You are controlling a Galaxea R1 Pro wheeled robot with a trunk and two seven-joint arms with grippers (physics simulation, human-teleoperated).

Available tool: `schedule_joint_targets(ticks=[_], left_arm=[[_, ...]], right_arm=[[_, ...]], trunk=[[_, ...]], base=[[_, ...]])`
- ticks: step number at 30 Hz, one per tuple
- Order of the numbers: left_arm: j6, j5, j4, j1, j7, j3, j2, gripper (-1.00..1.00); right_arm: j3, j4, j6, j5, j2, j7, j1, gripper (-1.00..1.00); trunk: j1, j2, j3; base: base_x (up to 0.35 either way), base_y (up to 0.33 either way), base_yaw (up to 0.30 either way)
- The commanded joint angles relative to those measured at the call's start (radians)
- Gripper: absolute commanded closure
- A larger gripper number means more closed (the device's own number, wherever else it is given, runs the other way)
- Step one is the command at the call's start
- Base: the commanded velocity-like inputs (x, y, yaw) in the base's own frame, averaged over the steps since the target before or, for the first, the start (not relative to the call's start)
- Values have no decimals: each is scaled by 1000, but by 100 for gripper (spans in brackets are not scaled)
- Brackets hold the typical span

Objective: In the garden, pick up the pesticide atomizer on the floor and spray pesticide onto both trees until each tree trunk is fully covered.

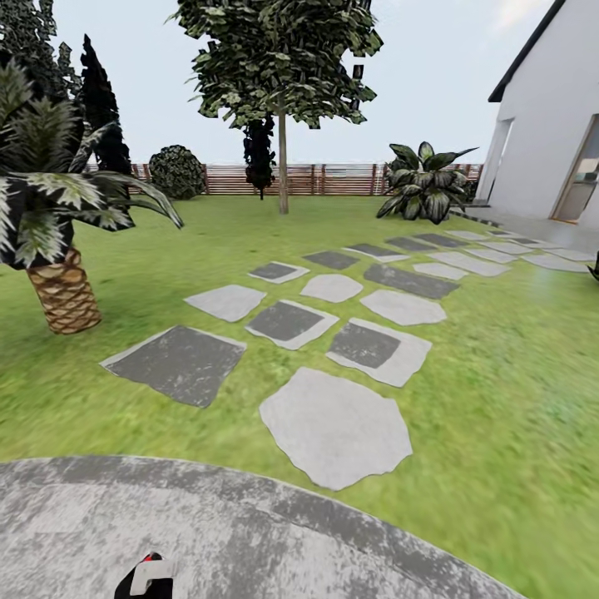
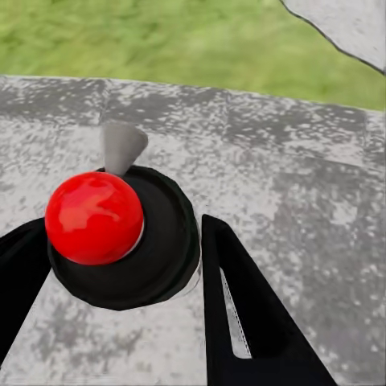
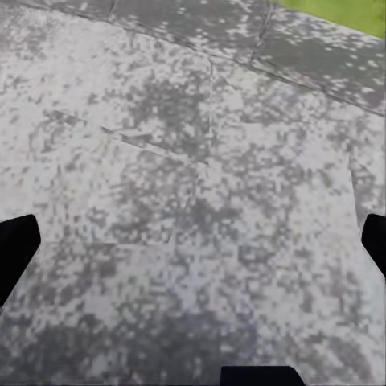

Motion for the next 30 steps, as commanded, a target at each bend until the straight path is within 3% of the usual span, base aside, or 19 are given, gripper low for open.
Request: schedule_joint_targets(ticks=[1,30], left_arm=[[0,0,0,0,0,0,0,100],[1,0,0,0,0,0,0,100]], right_arm=[[0,0,0,0,0,0,0,-100],[0,0,0,0,0,0,0,-100]], trunk=[[0,0,0],[0,0,0]], base=[[340,0,0],[340,0,0]])
